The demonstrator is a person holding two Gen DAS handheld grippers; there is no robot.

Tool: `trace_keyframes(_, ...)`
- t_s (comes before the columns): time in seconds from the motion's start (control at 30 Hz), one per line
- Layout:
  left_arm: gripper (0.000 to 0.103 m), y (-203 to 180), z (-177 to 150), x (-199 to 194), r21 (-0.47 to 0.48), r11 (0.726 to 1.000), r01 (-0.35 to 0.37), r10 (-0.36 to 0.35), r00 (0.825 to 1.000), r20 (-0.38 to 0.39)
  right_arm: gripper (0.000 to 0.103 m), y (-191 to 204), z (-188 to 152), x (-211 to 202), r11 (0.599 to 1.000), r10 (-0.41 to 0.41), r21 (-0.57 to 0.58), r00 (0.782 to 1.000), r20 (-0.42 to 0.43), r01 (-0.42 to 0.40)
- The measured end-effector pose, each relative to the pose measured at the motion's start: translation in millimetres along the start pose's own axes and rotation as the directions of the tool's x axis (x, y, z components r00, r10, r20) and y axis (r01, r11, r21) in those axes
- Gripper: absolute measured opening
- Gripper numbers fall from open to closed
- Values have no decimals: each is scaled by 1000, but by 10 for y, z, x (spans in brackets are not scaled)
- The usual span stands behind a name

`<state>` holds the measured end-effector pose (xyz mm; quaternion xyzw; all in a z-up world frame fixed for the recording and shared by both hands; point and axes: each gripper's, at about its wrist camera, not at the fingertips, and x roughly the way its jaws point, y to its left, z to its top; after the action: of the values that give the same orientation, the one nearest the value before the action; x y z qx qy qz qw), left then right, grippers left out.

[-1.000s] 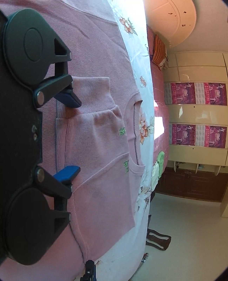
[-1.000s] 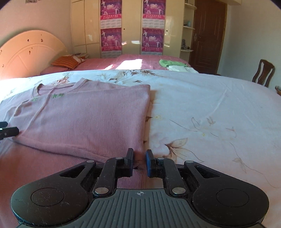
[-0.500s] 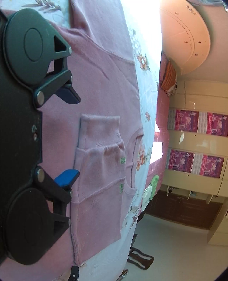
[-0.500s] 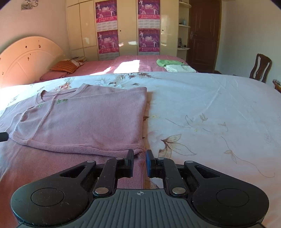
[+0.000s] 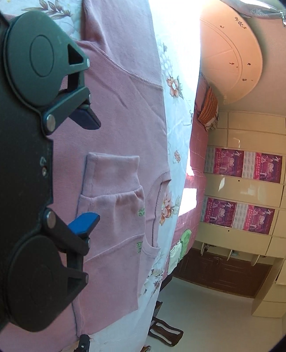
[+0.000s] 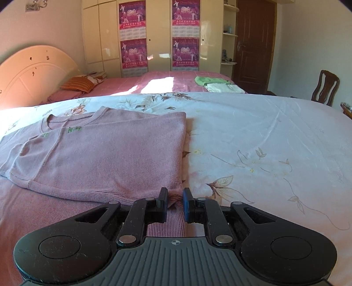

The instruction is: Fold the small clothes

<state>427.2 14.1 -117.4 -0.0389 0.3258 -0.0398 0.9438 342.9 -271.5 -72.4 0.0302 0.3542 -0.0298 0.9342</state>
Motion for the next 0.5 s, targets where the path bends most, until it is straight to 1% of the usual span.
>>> trace_keyframes(0.07,83,-106,9,156,31,1000,-3,4,999,-35,12,7,-1,81,1000,-19,-17,999,-31,18)
trace_keyframes(0.13,81,-188,-14,290,68,997,-22,27,996,-80,12,-6,20,89,1000,-15,-15,999,-38,15)
trace_keyframes(0.17,81,-209,-19,316,73,997,-23,30,996,-88,12,-16,31,84,1000,-12,-12,999,-41,12)
trace_keyframes(0.2,81,-219,-22,315,69,997,-19,25,996,-80,12,-26,42,70,1000,-10,-10,999,-37,10)
trace_keyframes(0.3,82,-262,48,336,71,997,-20,23,999,-49,12,-33,118,32,1000,2,-22,1000,13,-2)
trace_keyframes(0.43,83,-394,233,517,109,994,-15,20,999,-45,12,-2,324,282,998,6,-66,999,34,-4)
trace_keyframes(0.5,83,-434,306,659,126,992,-28,35,998,-55,12,-2,429,439,996,-1,-84,999,47,5)
